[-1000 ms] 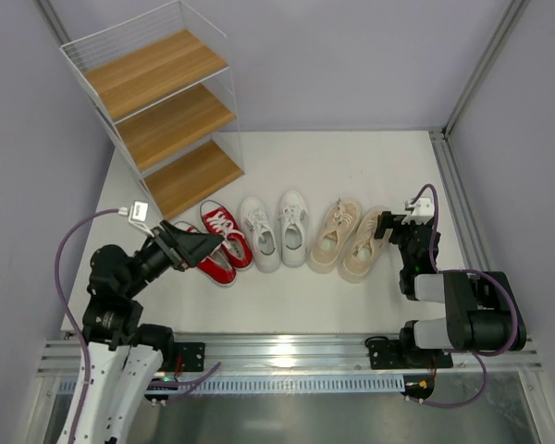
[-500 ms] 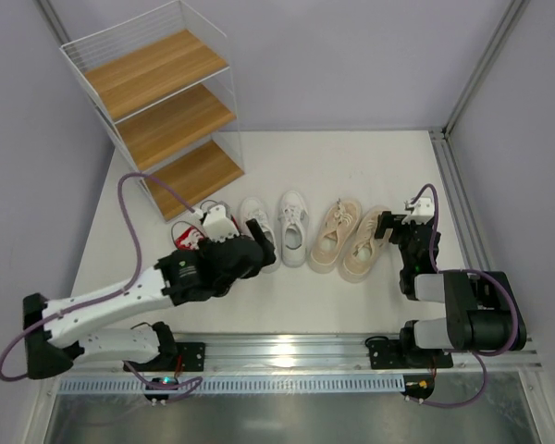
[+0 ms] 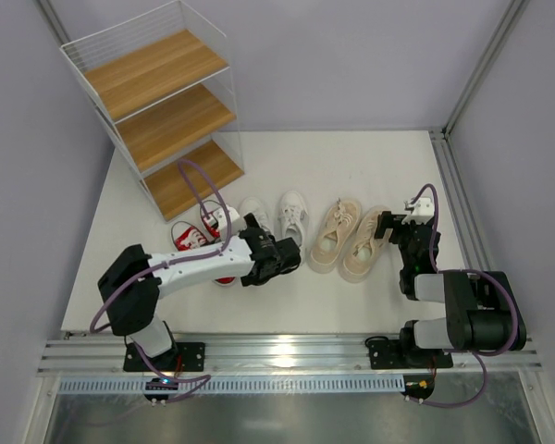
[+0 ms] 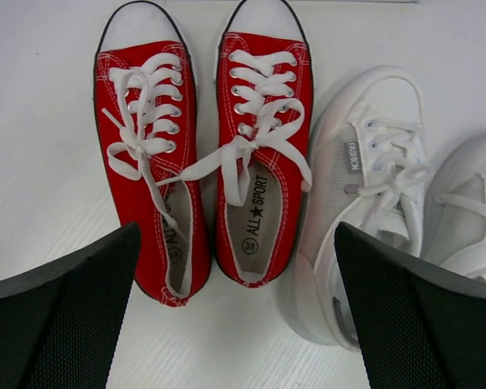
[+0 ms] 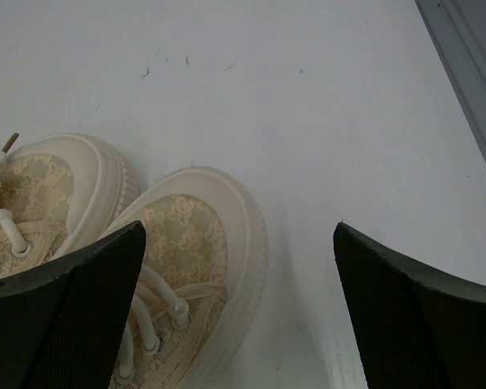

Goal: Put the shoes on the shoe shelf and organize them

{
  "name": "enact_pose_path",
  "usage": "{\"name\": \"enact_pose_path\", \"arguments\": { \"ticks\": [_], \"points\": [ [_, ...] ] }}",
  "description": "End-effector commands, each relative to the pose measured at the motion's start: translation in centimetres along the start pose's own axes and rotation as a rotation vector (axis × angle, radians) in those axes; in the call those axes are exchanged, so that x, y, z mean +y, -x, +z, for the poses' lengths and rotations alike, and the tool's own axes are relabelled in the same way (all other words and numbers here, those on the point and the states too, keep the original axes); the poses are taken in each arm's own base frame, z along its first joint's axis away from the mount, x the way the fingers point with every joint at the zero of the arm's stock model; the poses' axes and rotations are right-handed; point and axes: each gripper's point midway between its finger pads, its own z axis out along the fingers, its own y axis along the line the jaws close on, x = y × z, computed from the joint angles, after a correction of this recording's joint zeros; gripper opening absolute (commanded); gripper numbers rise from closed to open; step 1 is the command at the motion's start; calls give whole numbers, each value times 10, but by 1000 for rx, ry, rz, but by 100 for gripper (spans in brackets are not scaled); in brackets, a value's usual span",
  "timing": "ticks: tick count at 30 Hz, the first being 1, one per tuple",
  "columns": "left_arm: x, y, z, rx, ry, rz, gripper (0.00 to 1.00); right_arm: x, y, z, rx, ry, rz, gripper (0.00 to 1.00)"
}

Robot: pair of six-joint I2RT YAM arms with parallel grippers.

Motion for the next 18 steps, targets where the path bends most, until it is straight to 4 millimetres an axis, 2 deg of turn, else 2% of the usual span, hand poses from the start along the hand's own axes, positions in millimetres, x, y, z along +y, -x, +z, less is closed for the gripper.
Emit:
{"name": "enact_pose_path", "arguments": {
  "ticks": [1, 2, 3, 5, 6, 7, 11, 18],
  "points": [
    [27, 19, 13, -88, 82, 1, 100, 1, 29, 7, -99, 7, -8, 97],
    [39, 10, 24, -61, 120, 15, 100, 1, 29, 7, -101, 7, -8, 97],
    [31, 3, 30, -41, 99, -33, 100, 1, 28, 6, -99, 7, -8, 97],
    [39, 1, 39, -13, 107, -40, 100, 1, 29, 7, -101, 7, -8, 97],
    [45, -7, 43, 7, 117, -37, 99, 0, 29, 7, -101, 5, -8, 97],
    [42, -8, 46, 16, 108, -68, 99, 1, 29, 7, -99, 7, -8, 97],
    [34, -25, 53, 68, 91, -13, 98, 0, 29, 7, -101, 7, -10, 97],
    [13, -43, 53, 122, 50, 24, 96, 1, 29, 7, -101, 7, -8, 98]
  ]
}}
